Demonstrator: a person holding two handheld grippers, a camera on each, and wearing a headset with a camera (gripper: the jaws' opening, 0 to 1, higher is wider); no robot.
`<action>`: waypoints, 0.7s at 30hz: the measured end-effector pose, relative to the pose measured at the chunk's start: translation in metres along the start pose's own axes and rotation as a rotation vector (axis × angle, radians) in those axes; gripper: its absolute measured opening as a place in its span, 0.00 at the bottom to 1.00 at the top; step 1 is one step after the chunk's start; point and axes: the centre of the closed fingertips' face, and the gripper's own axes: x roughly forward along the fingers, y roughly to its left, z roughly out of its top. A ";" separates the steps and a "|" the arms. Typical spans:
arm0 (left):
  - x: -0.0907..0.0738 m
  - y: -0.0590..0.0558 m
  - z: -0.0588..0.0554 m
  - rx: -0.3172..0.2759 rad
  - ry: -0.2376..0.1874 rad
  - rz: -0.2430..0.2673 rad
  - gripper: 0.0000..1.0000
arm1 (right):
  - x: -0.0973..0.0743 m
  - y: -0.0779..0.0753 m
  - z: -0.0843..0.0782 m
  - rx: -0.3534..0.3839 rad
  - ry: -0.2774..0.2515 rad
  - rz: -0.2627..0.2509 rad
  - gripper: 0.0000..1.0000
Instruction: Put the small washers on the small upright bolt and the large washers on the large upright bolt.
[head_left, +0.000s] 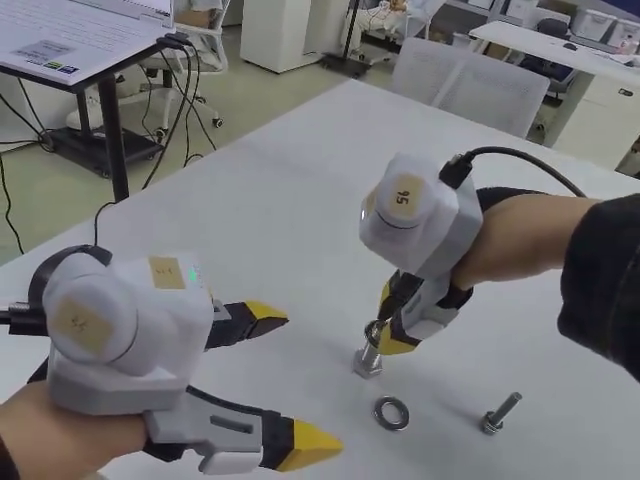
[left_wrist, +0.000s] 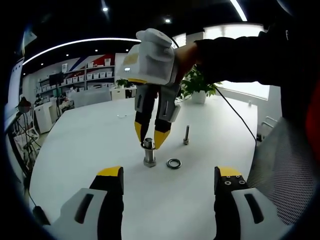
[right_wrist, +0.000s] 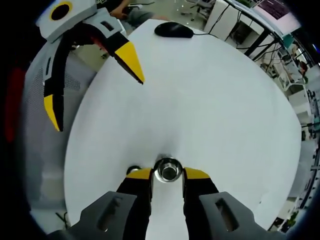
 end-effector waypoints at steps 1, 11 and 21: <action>0.000 0.000 0.000 0.000 0.000 0.000 0.73 | 0.002 0.000 0.001 -0.002 0.002 -0.001 0.24; -0.002 0.001 -0.001 -0.003 0.002 0.008 0.73 | 0.021 0.005 -0.003 -0.006 0.029 0.017 0.24; -0.002 0.003 -0.001 -0.005 0.004 0.012 0.73 | 0.033 0.007 -0.006 0.004 0.028 0.024 0.24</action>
